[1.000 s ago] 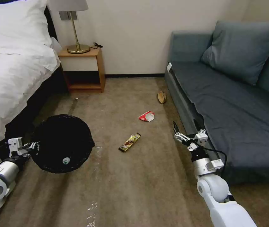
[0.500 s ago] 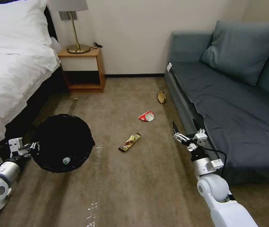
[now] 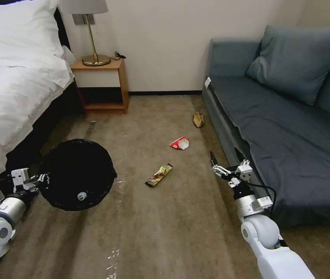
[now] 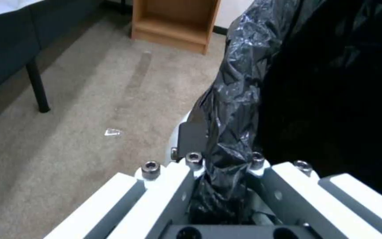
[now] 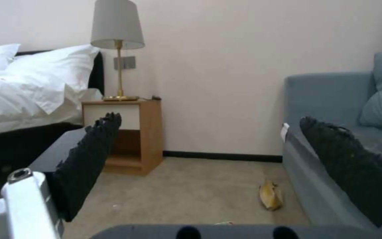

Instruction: Pick up the trash bin, then pick up the garbage on the floor and place it into the trash bin.

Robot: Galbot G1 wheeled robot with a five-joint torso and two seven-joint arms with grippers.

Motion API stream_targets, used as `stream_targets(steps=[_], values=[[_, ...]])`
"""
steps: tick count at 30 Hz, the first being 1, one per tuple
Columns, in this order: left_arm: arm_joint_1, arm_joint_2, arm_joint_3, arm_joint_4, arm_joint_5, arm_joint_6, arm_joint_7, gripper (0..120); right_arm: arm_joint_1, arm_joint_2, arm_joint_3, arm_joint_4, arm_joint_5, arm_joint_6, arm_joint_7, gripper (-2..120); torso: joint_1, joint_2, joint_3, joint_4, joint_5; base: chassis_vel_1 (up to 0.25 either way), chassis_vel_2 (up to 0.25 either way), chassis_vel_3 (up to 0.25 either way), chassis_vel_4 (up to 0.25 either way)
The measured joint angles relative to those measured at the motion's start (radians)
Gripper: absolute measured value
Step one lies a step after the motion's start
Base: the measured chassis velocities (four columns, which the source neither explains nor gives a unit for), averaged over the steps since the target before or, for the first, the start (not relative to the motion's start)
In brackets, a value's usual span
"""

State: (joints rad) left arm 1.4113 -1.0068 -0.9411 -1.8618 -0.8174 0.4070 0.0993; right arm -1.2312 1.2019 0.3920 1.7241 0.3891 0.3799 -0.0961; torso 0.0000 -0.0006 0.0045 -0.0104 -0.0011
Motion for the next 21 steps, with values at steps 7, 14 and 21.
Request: stream_targets(steps=[7, 14, 21], values=[[-0.007, 0.001, 0.003, 0.003, -0.005, -0.001, -0.003, 2, 0.005, 0.003, -0.009, -0.008, -0.001, 0.002, -0.002, 100, 0.000, 0.000, 0.000, 0.0000, 0.0000, -0.050, 0.048, 0.059, -0.048], [-0.010, 0.001, 0.006, 0.007, -0.005, -0.004, -0.004, 2, 0.007, 0.005, -0.013, -0.011, -0.001, 0.003, -0.003, 100, 0.000, 0.000, 0.000, -0.0001, 0.0000, -0.052, 0.058, 0.060, -0.056], [-0.013, -0.002, 0.012, 0.008, -0.003, -0.007, -0.006, 2, 0.005, 0.007, -0.018, -0.014, -0.002, 0.005, -0.009, 100, 0.000, 0.000, 0.000, -0.0001, 0.0000, -0.053, 0.056, 0.048, -0.053]])
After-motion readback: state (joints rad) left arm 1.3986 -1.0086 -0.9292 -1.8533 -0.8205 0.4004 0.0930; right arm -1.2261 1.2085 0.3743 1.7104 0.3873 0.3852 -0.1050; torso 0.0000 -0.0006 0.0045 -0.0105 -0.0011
